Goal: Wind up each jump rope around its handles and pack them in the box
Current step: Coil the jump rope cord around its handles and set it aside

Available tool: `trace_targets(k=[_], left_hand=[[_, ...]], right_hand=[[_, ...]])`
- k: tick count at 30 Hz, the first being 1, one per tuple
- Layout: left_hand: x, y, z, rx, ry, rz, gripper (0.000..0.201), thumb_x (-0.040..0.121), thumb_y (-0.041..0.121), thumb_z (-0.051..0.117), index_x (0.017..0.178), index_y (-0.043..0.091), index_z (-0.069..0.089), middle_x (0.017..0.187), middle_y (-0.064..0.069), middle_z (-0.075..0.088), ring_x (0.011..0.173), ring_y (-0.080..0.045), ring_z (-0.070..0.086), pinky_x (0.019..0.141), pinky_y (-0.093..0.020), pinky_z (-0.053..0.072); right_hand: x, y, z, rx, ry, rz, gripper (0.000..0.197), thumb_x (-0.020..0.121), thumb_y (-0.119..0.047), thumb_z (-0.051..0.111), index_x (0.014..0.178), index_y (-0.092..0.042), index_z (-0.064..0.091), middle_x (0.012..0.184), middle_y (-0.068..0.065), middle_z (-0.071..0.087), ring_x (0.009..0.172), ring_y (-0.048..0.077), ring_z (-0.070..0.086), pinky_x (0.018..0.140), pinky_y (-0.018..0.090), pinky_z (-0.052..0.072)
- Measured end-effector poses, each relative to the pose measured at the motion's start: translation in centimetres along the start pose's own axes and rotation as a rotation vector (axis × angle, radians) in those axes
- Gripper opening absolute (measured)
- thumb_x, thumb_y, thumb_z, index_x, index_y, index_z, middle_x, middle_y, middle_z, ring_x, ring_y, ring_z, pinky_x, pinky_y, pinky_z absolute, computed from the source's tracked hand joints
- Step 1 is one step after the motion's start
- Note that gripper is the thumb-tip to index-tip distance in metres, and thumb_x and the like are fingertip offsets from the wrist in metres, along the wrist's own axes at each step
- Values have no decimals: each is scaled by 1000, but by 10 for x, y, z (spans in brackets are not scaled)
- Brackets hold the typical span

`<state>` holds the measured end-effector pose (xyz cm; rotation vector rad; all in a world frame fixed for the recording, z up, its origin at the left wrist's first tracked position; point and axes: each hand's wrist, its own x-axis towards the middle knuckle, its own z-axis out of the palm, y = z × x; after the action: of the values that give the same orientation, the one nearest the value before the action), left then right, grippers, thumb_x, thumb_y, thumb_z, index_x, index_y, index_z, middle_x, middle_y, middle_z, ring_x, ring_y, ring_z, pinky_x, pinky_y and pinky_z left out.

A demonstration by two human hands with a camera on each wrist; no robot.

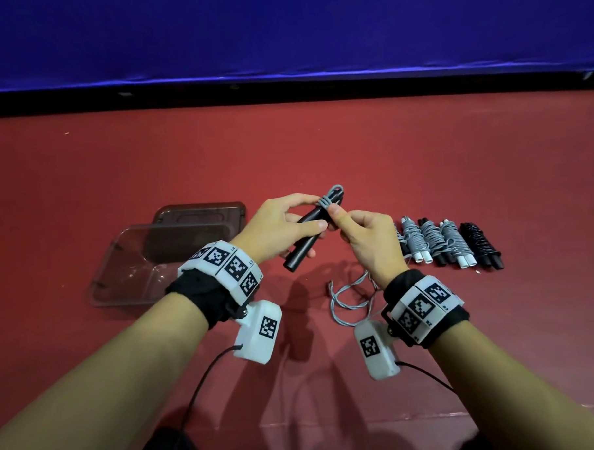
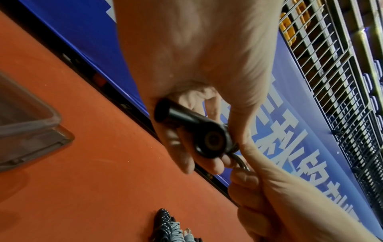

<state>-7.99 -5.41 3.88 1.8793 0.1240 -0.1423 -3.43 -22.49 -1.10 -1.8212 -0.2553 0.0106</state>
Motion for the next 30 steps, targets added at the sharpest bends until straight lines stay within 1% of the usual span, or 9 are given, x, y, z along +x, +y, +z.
trace_targets(k=[3, 6, 9, 12, 17, 20, 23, 27, 30], left_hand=[[4, -7, 1, -33, 104, 30, 43, 91, 7, 74, 131, 22, 66, 84, -5, 79, 61, -27, 73, 51, -29, 56], [9, -16, 4, -24, 223, 52, 43, 90, 6, 74, 130, 20, 68, 84, -2, 79, 56, -25, 70, 62, -39, 62], [13, -27, -5, -28, 372, 14, 40, 85, 9, 77, 118, 31, 73, 79, 4, 79, 54, -23, 69, 63, -41, 61], [13, -36, -24, 49, 469, -46, 33, 78, 26, 77, 103, 46, 74, 80, 11, 78, 59, -22, 74, 74, -50, 64], [-3, -28, -18, 763, 369, 20, 43, 87, 45, 73, 128, 53, 63, 114, 4, 76, 112, -26, 68, 91, -33, 50], [-9, -17, -3, 994, 171, 182, 36, 91, 45, 69, 126, 48, 65, 111, 1, 75, 114, -29, 65, 81, -34, 43], [-10, -7, -1, 994, -50, 194, 33, 88, 48, 72, 118, 37, 70, 99, -1, 74, 105, -30, 66, 76, -34, 42], [-11, 1, -7, 689, -141, 194, 35, 81, 46, 80, 113, 47, 68, 92, 15, 76, 93, -13, 70, 89, -38, 54], [-12, 0, -5, 389, -115, 191, 46, 80, 29, 85, 113, 42, 55, 85, 16, 78, 77, -17, 73, 85, -44, 58]], right_hand=[[1, -2, 3, -10, -14, 19, 53, 95, -51, 65, 51, -21, 61, 48, -9, 39, 49, 8, 30, 53, 29, 27], [3, -3, 7, -13, -84, 102, 51, 96, -52, 62, 60, -17, 67, 50, -6, 54, 44, 11, 37, 50, 26, 31], [1, -4, 9, -175, -302, 138, 35, 102, -40, 54, 86, -16, 74, 68, -3, 74, 43, 15, 48, 52, 26, 40], [-8, -11, 10, -467, -452, -16, 31, 105, -38, 47, 93, -22, 70, 60, -7, 68, 53, 9, 56, 63, 30, 46], [-11, -43, 6, -816, -428, -384, 39, 99, -49, 48, 71, -23, 57, 59, -1, 48, 68, 31, 46, 63, 37, 39], [4, -62, -13, -936, -470, -480, 38, 94, -57, 51, 86, -26, 72, 69, -2, 63, 73, 29, 56, 64, 35, 43], [19, -62, -32, -774, -544, -464, 40, 90, -62, 56, 88, -27, 76, 76, -4, 72, 76, 20, 65, 70, 36, 51], [26, -43, -46, -264, -393, -254, 16, 88, -30, 78, 85, -15, 75, 73, -8, 71, 64, 2, 58, 65, 17, 44], [27, -17, -42, -8, -355, -49, 18, 91, -28, 75, 79, -13, 73, 70, 5, 62, 64, 17, 50, 61, 30, 39]])
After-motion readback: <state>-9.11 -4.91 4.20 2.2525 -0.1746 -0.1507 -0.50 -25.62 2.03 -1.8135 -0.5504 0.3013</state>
